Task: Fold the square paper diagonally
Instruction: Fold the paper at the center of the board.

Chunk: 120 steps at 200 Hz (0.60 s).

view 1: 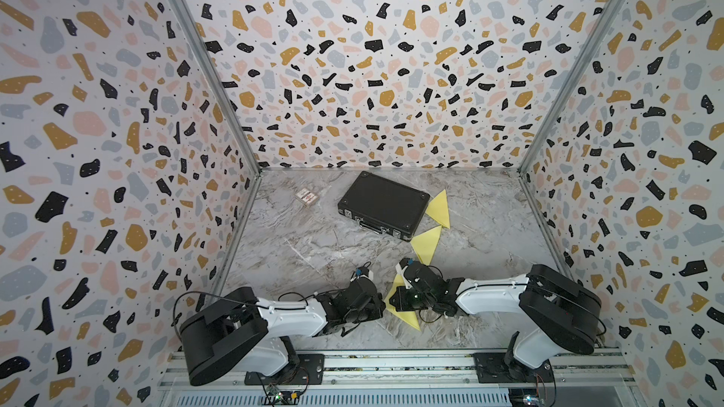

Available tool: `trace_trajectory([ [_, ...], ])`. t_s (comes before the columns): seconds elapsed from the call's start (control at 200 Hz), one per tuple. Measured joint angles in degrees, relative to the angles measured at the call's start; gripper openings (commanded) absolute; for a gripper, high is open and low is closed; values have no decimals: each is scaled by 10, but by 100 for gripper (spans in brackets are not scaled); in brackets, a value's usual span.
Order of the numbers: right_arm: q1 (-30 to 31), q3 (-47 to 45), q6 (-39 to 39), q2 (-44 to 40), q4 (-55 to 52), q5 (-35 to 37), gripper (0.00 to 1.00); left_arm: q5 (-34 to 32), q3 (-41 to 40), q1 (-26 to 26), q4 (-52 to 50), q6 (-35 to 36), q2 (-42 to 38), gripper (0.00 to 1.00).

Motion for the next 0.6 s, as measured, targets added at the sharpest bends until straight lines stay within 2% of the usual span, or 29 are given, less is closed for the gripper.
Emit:
trace_trajectory([
  [0.601,2,0,0,-8,-2,2,0,-1,-2,0,2,-3,-1,0],
])
